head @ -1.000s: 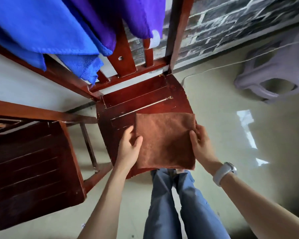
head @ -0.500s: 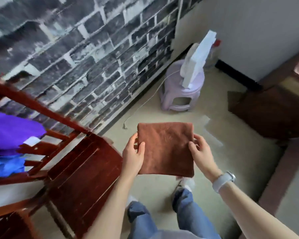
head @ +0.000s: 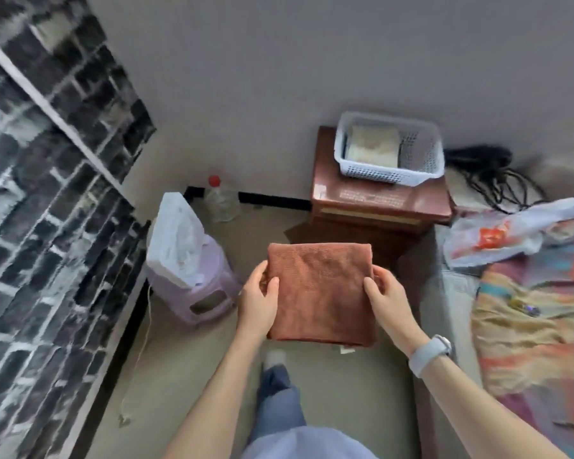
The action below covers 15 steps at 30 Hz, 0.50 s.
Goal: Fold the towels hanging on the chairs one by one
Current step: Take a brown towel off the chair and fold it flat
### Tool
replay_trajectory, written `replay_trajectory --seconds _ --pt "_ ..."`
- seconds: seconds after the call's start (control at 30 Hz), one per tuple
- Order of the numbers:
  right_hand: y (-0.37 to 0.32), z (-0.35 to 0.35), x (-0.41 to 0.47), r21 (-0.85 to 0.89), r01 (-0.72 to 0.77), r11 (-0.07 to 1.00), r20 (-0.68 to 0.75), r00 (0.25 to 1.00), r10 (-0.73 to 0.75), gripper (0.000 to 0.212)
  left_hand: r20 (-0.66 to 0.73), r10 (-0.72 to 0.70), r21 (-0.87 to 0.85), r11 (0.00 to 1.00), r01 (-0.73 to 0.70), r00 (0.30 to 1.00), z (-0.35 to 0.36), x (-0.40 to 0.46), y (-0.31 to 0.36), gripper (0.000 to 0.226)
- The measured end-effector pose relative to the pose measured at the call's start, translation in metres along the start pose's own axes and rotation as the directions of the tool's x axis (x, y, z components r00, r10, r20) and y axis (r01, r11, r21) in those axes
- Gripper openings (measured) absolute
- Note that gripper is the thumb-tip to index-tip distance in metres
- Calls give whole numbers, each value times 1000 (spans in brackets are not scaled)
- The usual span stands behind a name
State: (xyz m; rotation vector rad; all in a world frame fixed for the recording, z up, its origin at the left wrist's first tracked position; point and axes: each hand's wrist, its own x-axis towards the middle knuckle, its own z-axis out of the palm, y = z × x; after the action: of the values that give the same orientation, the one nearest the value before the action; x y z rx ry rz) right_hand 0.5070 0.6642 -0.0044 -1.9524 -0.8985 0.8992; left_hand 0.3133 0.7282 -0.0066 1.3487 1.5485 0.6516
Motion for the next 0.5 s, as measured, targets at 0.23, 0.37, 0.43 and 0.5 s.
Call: replay_trajectory --seconds 0.23,0.37,0.43,0.5 --pt "-23 -49 141 89 -48 995 -125 990 59 31 129 90 25 995 -94 988 79 144 86 40" --pt "-44 -65 229 162 -105 981 -186 973 135 31 194 82 37 995 -91 978 120 231 132 40" --pt "-54 -72 269 159 -111 981 -215 966 144 30 210 88 53 994 -101 974 139 269 153 40" --pt "-62 -79 307 180 -112 977 -238 959 154 29 218 88 77 991 -107 972 157 301 173 40"
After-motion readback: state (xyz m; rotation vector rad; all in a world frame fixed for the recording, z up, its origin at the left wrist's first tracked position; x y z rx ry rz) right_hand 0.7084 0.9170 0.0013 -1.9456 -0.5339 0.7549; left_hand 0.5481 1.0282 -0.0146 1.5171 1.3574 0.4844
